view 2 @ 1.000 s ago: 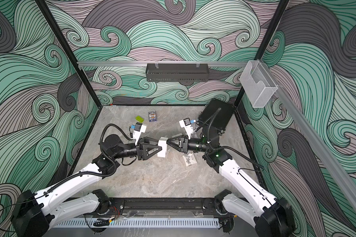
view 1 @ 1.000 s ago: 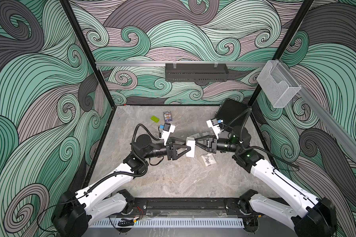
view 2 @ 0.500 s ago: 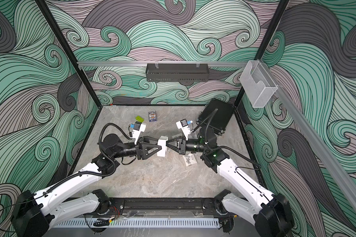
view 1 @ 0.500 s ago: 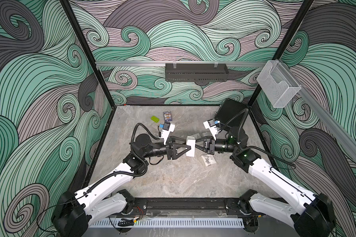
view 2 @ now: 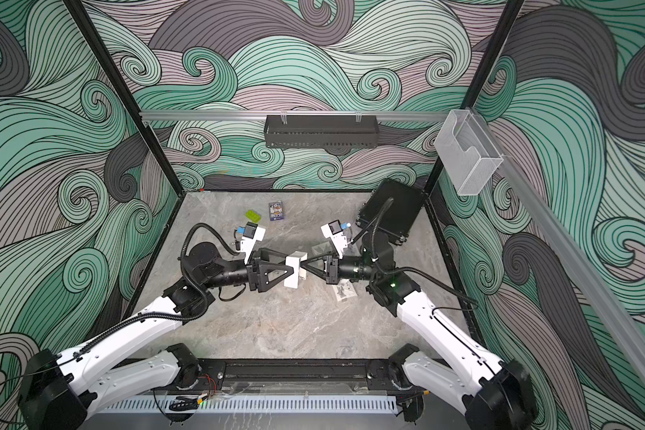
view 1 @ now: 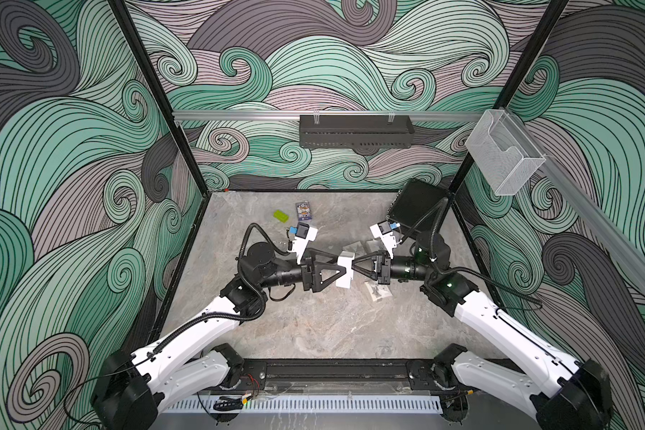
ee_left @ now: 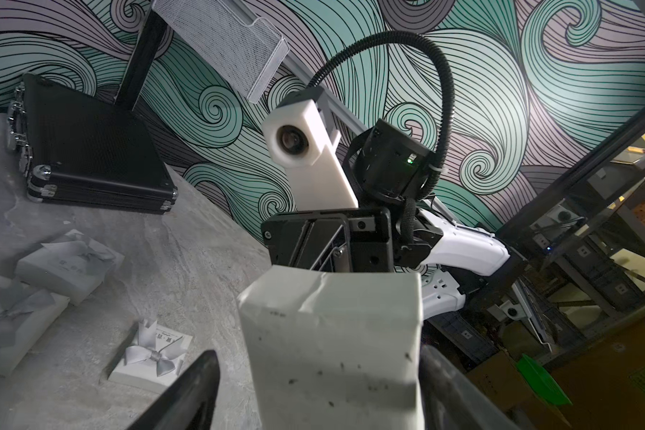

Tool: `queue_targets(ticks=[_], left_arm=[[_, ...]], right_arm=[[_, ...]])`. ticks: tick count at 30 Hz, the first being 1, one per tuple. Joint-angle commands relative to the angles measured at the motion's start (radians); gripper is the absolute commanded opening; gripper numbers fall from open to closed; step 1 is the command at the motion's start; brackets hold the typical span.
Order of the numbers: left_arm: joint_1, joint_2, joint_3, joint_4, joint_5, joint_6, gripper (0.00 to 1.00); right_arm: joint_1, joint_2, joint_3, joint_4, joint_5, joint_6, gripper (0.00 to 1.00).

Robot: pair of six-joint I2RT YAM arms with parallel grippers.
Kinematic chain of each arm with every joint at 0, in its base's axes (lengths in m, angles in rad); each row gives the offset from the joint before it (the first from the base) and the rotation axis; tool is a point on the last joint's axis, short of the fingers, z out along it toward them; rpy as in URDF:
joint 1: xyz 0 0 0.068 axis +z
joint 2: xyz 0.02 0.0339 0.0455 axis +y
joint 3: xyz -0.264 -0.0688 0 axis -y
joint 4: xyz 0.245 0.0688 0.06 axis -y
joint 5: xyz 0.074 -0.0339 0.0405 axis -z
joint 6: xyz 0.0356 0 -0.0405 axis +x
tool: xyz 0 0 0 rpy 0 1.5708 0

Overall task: Take the necklace out of the lift-off lid jewelry box
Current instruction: Place the jewelry box at the center of the board.

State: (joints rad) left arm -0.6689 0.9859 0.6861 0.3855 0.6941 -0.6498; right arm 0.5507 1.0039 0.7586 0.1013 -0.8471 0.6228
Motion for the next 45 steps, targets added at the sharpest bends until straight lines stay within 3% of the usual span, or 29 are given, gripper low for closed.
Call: queue_targets(ticks=[1,5,9,18,24,29,36,41,45], left_arm=[[0.005,-0.052,0.039,-0.131,-0.083,0.074,0.82],[0.006,-0.106,0.048,-0.312,-0.206,0.157,0.82],[0.006,-0.149,0.023,-0.38,-0.312,0.202,0.82],[0.006,-0.187,-0.022,-0.443,-0.454,0.273,0.82],[0.006,-0.147,-0.027,-0.556,-0.652,0.285,0.79],[0.006,-0.128,-0.079,-0.544,-0.641,0.285,0.78],[0.006,-0.103,-0.137,-0.514,-0.607,0.279,0.78],[0.006,-0.06,-0.151,-0.509,-0.547,0.292,0.77],[0.005,-0.022,-0.165,-0.476,-0.502,0.289,0.75]], right_arm=[[-0.013,-0.029,0.012,-0.135,0.052,-0.071,0.0],[-0.019,-0.044,0.048,-0.357,0.168,-0.184,0.0],[-0.009,-0.01,0.077,-0.555,0.286,-0.281,0.0],[0.121,0.181,0.102,-0.715,0.549,-0.319,0.0],[0.193,0.357,0.128,-0.713,0.644,-0.294,0.0],[0.236,0.468,0.157,-0.719,0.731,-0.281,0.0],[0.253,0.529,0.177,-0.716,0.742,-0.276,0.08],[0.255,0.532,0.182,-0.718,0.725,-0.274,0.23],[0.255,0.514,0.175,-0.717,0.698,-0.27,0.28]])
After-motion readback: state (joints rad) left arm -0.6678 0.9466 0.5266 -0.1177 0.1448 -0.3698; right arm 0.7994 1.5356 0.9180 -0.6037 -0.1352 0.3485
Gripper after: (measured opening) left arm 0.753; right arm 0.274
